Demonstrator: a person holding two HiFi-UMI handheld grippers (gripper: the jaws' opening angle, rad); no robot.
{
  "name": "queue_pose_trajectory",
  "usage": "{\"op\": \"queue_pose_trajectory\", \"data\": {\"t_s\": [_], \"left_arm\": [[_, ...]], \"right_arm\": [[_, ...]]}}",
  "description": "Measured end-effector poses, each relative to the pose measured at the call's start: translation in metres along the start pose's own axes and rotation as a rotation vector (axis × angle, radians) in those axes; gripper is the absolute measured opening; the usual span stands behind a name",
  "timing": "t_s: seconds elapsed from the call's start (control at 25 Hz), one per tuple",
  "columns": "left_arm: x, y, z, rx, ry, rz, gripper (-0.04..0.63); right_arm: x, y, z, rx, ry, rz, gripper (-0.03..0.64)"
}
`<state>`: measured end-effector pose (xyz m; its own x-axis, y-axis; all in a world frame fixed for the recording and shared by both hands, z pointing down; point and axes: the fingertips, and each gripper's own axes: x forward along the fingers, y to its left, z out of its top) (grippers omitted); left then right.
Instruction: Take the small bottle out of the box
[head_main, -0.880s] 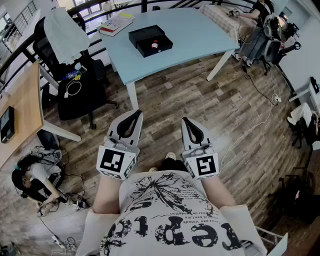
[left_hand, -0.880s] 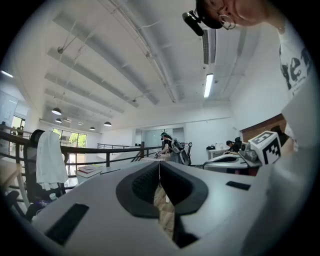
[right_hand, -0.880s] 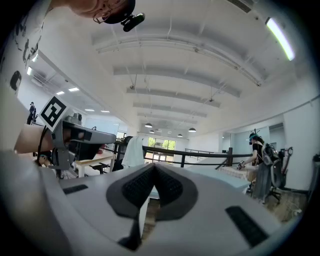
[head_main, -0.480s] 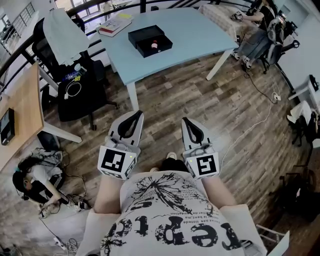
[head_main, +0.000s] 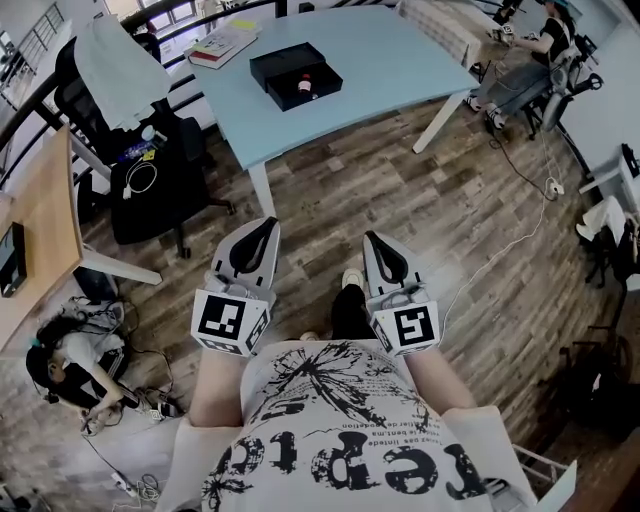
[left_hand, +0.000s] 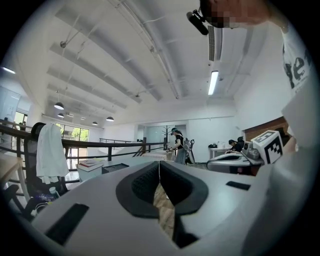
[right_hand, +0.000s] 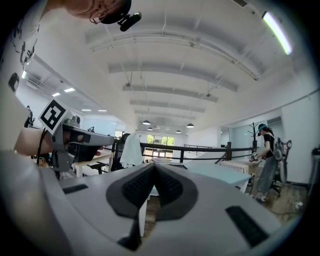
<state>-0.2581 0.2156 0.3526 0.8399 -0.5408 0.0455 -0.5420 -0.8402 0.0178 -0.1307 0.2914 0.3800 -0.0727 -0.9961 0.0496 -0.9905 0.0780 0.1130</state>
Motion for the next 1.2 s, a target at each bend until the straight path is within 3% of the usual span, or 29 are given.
{"op": "queue_pose_trajectory", "data": {"t_s": [0.36, 0.8, 0.96, 1.2], "left_arm": [[0.105, 0.018, -0.017, -0.023, 0.054, 0.053, 0.021], [0.283, 0.064, -0.016, -0.085, 0.084, 0.259, 0.021], [0.326, 0.085, -0.024, -0.084, 0.127, 0.355, 0.021], [0.370, 0.116, -0.048, -0.125, 0.218, 0.421, 0.021]], "right_arm": [[0.073, -0.085, -0.021, 0.022, -0.007, 0.053, 0.008], [0.209, -0.230, -0.014, -0.016, -0.041, 0.244, 0.008], [0.253, -0.263, -0.016, -0.012, -0.045, 0.310, 0.008], [0.305, -0.288, -0.035, 0.018, -0.004, 0.373, 0.008]]}}
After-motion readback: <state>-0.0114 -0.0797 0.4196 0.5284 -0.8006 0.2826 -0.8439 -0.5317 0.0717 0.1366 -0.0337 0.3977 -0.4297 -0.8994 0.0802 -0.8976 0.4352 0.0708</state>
